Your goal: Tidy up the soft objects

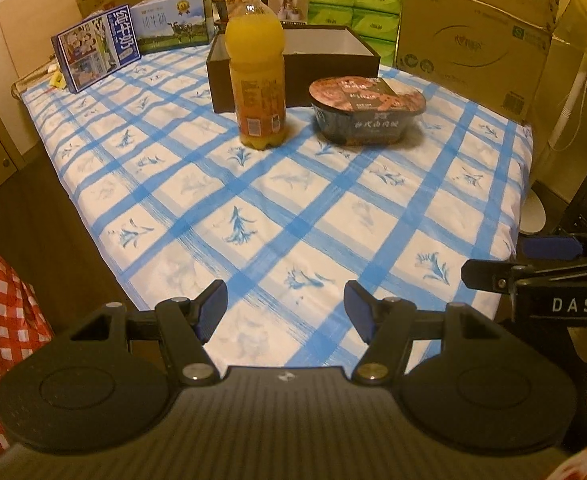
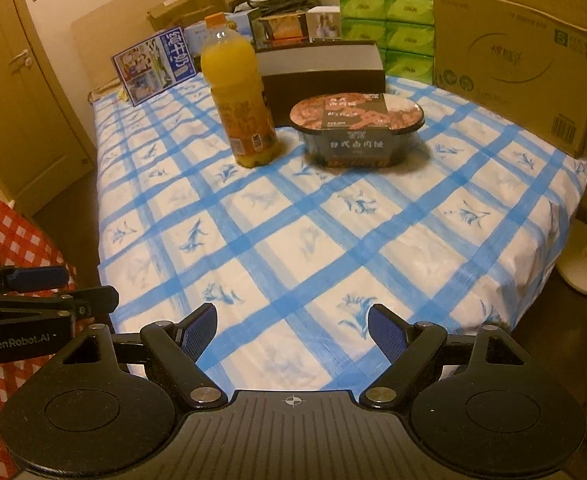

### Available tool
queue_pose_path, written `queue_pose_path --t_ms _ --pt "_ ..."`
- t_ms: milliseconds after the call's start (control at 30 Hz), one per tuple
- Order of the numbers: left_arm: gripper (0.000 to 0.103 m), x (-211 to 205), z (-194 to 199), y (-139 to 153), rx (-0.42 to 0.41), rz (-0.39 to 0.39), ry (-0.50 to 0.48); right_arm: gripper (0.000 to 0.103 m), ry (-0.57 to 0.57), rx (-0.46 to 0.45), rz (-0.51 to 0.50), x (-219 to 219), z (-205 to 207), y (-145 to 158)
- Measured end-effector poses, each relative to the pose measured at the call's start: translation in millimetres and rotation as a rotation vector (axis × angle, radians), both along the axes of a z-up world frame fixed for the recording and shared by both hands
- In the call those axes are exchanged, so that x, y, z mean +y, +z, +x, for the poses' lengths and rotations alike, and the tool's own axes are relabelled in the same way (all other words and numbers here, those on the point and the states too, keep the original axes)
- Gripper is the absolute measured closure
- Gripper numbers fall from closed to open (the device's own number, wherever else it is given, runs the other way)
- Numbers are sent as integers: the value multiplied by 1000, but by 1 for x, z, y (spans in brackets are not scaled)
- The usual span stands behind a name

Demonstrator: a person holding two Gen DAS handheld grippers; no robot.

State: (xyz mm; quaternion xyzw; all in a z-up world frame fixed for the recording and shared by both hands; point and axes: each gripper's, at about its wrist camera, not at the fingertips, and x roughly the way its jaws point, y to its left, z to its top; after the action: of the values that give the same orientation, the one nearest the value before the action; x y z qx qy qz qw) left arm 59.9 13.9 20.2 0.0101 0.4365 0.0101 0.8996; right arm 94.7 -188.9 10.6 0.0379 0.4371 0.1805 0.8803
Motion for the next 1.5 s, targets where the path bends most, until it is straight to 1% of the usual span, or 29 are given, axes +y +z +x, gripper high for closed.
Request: queue_pose_path --t_ms 300,567,1500 --pt "41 -3 -5 -2 10 -15 -2 21 2 23 -4 0 -1 -4" --pt "41 -5 -5 3 -4 -25 -9 21 -9 21 0 -1 -1 -3" --pt "41 -7 -2 -1 5 -36 -16 21 -8 19 -1 0 1 -3"
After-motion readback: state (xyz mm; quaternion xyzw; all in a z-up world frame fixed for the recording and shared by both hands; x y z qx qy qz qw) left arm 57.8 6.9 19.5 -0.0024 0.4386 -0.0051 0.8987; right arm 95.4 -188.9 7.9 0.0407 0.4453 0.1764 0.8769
